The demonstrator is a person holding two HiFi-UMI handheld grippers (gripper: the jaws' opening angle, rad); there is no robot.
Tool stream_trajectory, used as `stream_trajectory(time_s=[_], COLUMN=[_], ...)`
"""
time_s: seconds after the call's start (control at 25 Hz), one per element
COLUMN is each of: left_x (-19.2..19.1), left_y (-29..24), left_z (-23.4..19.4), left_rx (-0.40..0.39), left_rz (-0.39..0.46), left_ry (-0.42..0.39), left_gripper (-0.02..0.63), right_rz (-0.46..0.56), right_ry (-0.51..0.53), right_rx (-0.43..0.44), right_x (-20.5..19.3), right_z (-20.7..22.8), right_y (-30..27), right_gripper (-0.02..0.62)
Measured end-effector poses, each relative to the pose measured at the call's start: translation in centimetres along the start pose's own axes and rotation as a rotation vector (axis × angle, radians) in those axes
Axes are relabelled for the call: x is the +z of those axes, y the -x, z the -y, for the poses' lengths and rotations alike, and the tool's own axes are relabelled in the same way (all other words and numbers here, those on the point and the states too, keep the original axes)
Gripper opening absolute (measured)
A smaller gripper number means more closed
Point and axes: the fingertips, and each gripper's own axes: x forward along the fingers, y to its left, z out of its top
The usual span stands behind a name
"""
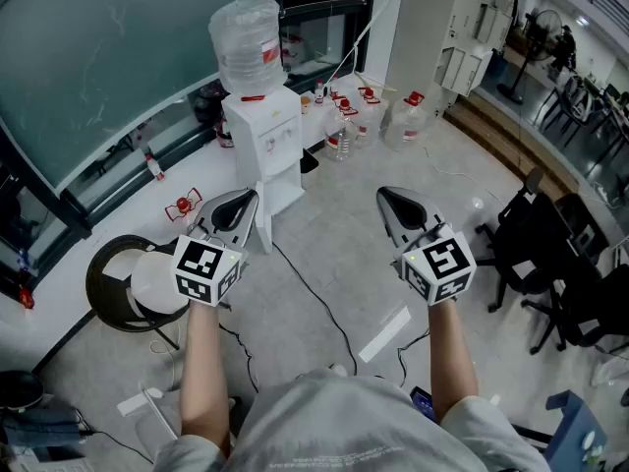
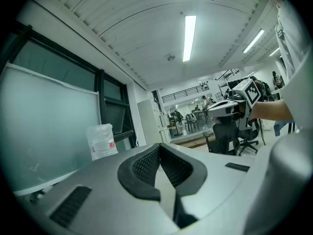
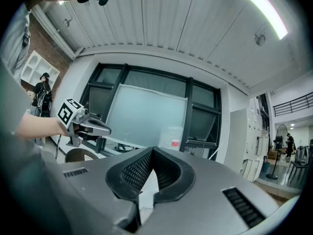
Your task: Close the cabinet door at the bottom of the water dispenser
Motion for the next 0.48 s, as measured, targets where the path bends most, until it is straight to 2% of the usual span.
stream_trajectory(time_s=[0.28,0.48], left_x=[0.0,-0.3], left_y=[-1.2,-1.7], left_z=[0.2,-0.1], left_rx=[0.025,0.072], left_rz=[-0.015,-0.033], left_ry=[-0.005,0.006], left_gripper=[0.017,0.018], right_rz=[0.008,0.029], right_ry=[0.003,-0.010], right_rx=[0.007,0.015], right_x=[-0.6,-1.3], right_z=[1.9,3.6], right_y=[-0.1,-0.5], right_gripper=[0.025,0.025])
